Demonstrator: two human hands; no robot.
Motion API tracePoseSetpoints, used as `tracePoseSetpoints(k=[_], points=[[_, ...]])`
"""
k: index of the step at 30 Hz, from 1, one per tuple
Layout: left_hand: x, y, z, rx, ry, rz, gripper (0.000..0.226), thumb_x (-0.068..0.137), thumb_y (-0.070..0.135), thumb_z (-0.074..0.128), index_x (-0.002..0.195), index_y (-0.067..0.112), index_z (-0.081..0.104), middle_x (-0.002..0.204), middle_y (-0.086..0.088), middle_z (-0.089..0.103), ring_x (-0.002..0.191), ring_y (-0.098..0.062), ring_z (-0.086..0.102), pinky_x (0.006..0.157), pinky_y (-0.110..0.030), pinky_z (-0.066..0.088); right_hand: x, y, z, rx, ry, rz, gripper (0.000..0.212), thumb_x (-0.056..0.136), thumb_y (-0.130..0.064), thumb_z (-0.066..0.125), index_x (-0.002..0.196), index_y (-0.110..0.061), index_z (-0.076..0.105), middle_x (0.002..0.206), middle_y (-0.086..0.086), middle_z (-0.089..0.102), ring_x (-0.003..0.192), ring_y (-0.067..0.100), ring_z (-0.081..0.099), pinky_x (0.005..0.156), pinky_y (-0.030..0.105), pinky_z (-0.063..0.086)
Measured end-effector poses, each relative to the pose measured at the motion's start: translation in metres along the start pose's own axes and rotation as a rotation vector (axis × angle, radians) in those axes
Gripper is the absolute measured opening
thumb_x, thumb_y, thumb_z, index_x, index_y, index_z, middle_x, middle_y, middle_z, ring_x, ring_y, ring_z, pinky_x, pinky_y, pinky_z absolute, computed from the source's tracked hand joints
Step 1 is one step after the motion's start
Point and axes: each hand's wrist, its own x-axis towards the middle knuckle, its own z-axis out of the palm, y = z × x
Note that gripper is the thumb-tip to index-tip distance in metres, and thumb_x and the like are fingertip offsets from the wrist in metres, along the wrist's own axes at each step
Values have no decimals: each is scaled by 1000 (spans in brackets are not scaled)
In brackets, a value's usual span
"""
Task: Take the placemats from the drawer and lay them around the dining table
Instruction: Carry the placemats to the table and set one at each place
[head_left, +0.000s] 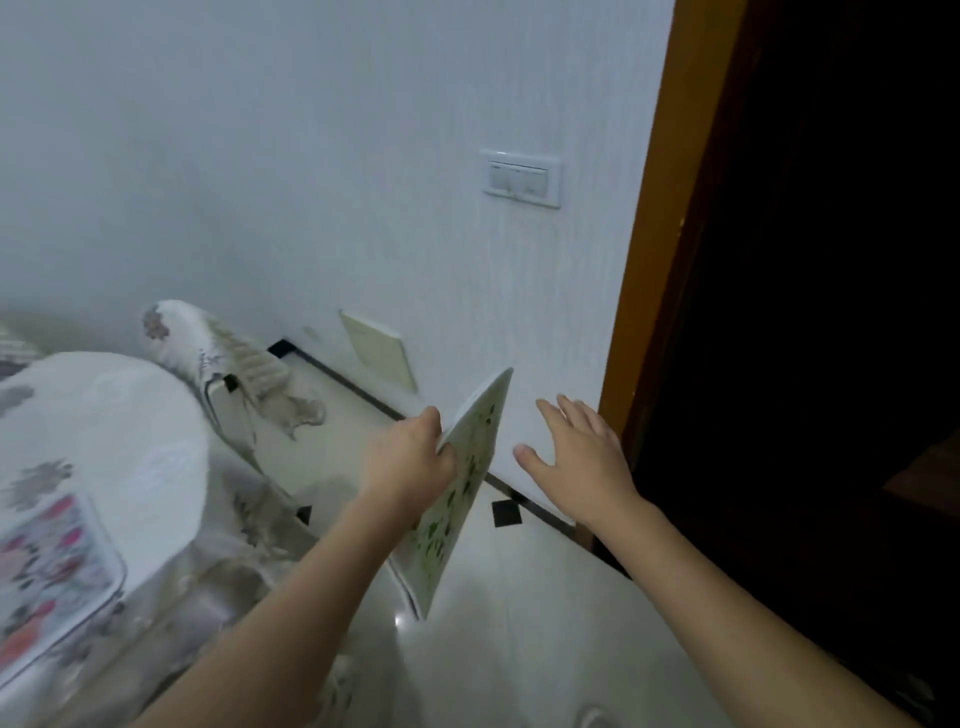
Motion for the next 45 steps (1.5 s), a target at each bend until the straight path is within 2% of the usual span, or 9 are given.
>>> tracePoseSetpoints(k=[8,13,16,21,26,30,34,38,45], points=[[23,-36,-19,4,151,-273,16,96,29,42,84,18,44,72,3,52,60,-16,51,54,-35,46,88,-41,3,69,-106,-252,73,94,-64,36,154,-26,19,162,2,14,149,22,9,119,42,10],[44,-63,-26,4,238,-386,14,96,29,44,86,20,41,76,5,51,59,-15,48,48,-30,30,133,-81,6,45,-108,-399,70,94,-61,39,152,-24,24,159,3,22,146,23,16,118,40,14],[61,-83,-29,5,279,-418,15,96,31,46,86,20,42,76,6,49,61,-16,49,49,-31,34,161,-106,13,41,-119,-457,67,95,-59,41,150,-23,28,155,3,29,143,23,21,116,38,17],[118,-127,-30,-49,337,-463,16,96,31,47,86,18,45,76,4,54,63,-19,54,58,-39,51,225,-139,29,-9,-136,-482,72,94,-63,37,153,-23,22,160,3,21,147,23,16,119,41,13],[192,-165,-29,-101,349,-423,17,96,31,48,84,21,42,75,6,51,61,-17,51,53,-31,39,299,-170,34,-51,-99,-456,73,94,-63,37,153,-23,21,161,4,17,147,24,14,119,42,11],[242,-201,-37,-136,355,-420,17,97,32,47,85,20,45,74,5,53,61,-17,53,54,-34,46,349,-198,42,-35,-81,-444,73,93,-62,38,153,-24,21,161,4,18,147,24,15,120,42,12],[267,-233,-48,-169,426,-455,17,96,31,49,85,19,46,73,5,52,60,-17,53,52,-33,42,382,-230,60,-23,-101,-467,73,93,-62,40,153,-22,23,160,5,21,146,25,17,119,43,13],[275,-273,-59,-159,490,-532,17,96,33,51,86,19,48,73,4,56,61,-19,54,55,-34,45,417,-274,90,-15,-150,-565,73,93,-62,41,152,-22,25,158,5,26,144,25,22,119,43,19],[283,-341,-91,-85,678,-735,17,95,30,54,85,19,45,67,3,52,53,-15,47,45,-29,33,476,-372,139,38,-222,-840,69,94,-58,43,150,-20,30,153,4,34,139,23,30,114,37,24]])
